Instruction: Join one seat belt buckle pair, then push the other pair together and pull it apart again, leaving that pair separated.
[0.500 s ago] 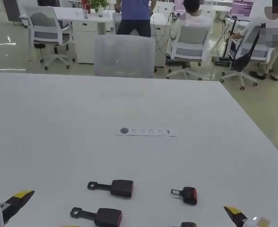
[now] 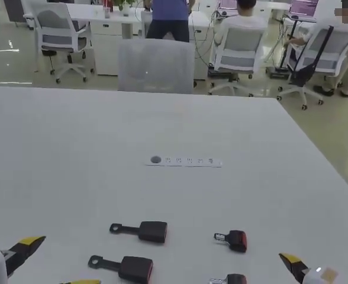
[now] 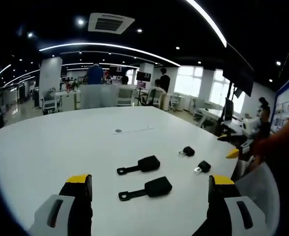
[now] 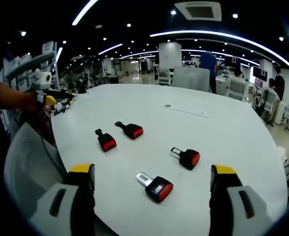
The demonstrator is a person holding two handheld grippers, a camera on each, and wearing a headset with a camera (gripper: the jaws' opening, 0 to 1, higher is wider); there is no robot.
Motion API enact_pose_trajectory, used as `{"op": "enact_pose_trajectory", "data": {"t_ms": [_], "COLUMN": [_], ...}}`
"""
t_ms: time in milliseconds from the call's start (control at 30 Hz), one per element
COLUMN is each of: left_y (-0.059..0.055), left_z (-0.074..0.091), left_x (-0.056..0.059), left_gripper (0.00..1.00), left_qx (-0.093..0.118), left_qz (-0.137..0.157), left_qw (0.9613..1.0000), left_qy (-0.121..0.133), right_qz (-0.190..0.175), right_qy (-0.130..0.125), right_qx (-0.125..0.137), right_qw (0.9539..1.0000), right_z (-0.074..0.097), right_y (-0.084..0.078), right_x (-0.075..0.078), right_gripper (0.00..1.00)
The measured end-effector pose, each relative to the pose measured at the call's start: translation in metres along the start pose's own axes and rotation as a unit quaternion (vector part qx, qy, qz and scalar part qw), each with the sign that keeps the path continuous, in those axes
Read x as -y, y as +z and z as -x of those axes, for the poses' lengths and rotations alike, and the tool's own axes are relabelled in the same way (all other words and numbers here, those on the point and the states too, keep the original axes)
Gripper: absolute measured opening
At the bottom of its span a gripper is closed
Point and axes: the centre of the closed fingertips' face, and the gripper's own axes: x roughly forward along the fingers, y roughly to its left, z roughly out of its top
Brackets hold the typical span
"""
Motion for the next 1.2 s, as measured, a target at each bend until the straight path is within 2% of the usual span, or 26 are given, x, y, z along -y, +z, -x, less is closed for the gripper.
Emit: {"op": "enact_pose_trajectory", "data": {"t_ms": [300, 467, 600, 667, 800, 867, 1133, 1200], "left_y": [-0.001, -0.005, -0.005, -0.007, -0.003, -0.004, -0.015, -0.027], "left_z": [-0.005, -0.010, -0.013, -0.014, -0.013, -0.014, -0.021, -0.026], "left_x": [-0.002, -0.001, -0.005, -0.011, -0.021, -0.022, -0.020, -0.021], "left_gripper": [1.00, 1.00, 1.00, 1.00, 1.00, 1.00, 1.00, 1.00], "left_qx": [-0.005, -0.016, -0.018, -0.026, -0.013, -0.011, -0.028, -0.049], "left_qz": [-0.001, -0.011, -0.030, -0.051, -0.047, -0.042, -0.032, -0.041], "left_qw": [1.0000, 0.9998, 0.9993, 0.9979, 0.9968, 0.9971, 0.9979, 0.9969], "left_qy": [-0.001, -0.004, 0.013, 0.031, 0.063, 0.063, 0.050, 0.047], "right_qz": [0.000, 0.001, 0.004, 0.004, 0.004, 0.004, 0.003, 0.004], "right_qy": [0.001, 0.002, 0.003, 0.003, 0.004, 0.005, 0.011, 0.015], "right_qx": [-0.004, -0.006, -0.011, -0.012, -0.014, -0.016, -0.022, -0.029], "right_qw": [1.0000, 1.0000, 0.9999, 0.9999, 0.9999, 0.9999, 0.9997, 0.9995], "right_z": [-0.005, -0.007, -0.010, -0.011, -0.013, -0.015, -0.021, -0.024], "right_y": [-0.001, -0.001, -0.004, -0.004, -0.005, -0.005, -0.009, -0.013], "right_x": [0.003, 0.005, 0.006, 0.006, 0.008, 0.009, 0.005, 0.003], "right_gripper": [1.00, 1.00, 1.00, 1.00, 1.00, 1.00, 1.00, 1.00]}}
